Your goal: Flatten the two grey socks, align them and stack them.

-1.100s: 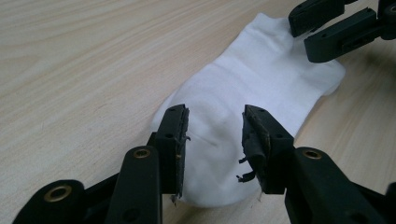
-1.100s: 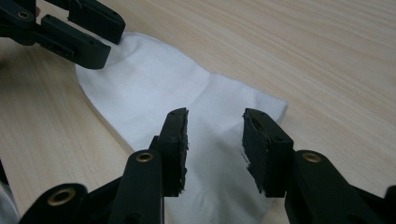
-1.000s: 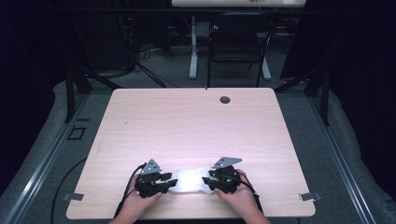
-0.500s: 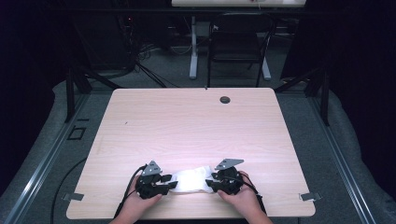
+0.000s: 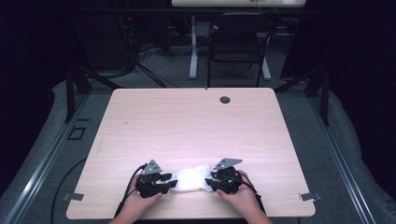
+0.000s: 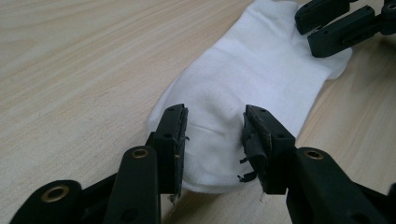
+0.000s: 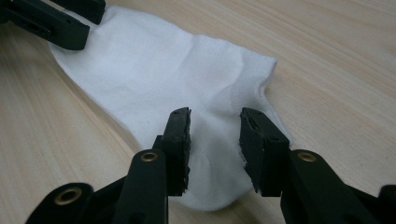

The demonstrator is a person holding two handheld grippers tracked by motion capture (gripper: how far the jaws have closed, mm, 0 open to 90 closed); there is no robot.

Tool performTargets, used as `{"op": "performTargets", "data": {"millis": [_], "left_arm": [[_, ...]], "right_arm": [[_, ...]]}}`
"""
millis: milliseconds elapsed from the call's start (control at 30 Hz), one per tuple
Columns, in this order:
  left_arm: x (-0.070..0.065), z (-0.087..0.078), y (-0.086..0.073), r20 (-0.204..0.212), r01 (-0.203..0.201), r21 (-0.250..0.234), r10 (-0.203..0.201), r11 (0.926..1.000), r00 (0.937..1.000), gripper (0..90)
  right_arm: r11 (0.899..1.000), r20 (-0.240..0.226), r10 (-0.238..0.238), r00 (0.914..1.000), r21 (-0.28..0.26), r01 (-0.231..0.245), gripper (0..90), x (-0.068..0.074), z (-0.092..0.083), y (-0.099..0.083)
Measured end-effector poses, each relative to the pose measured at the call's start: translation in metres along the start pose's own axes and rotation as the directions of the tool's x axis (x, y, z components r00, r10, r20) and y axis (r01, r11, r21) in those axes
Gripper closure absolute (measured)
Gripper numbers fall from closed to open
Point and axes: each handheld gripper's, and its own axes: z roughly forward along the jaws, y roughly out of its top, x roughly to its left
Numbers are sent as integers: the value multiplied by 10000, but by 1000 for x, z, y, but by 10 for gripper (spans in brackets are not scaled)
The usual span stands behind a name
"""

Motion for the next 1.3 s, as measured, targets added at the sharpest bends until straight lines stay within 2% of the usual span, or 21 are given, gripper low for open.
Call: {"op": "performTargets", "data": {"millis": [133,233,300,333,367,567,667,767,1033,1233,1300], "left_arm": [[1,1,1,-104,80,-63,-81,9999,9999,590],[3,2,1,-10,147,-132,-147,9998,9999,584],[4,2,2,-60,188,-156,-189,9997,9998,583],[5,3,2,-242,203,-222,-208,9995,9995,583],[7,3,3,-112,250,-209,-252,9995,9996,582],[15,5,5,-247,302,-358,-311,9989,9992,581],[17,5,5,-147,449,-457,-456,9979,9989,575],[17,5,5,-163,447,-505,-456,9977,9988,526],[20,0,6,-196,697,-736,-713,9948,9973,474],[22,-7,7,-425,678,-941,-720,9933,9965,448],[23,-10,7,-386,714,-1048,-758,9919,9964,447]], "right_arm": [[9998,21,179,9998,-8,-179,636,-2,1,1],[9996,-5,268,9996,-124,-268,637,-4,3,2],[9995,29,288,9996,-155,-287,637,-5,4,4],[9993,36,333,9994,-146,-333,637,-6,4,4],[9994,33,298,9996,-160,-297,637,-6,5,5],[9982,303,382,9988,-469,-368,640,-8,12,10],[9982,362,327,9988,-508,-308,635,-8,13,10],[9976,368,294,9989,-631,-270,619,-8,11,10],[9961,313,373,9988,-812,-346,604,-10,6,10],[9930,366,460,9983,-1108,-416,586,-9,1,11],[9908,385,509,9980,-1274,-456,578,-9,-1,11]]}}
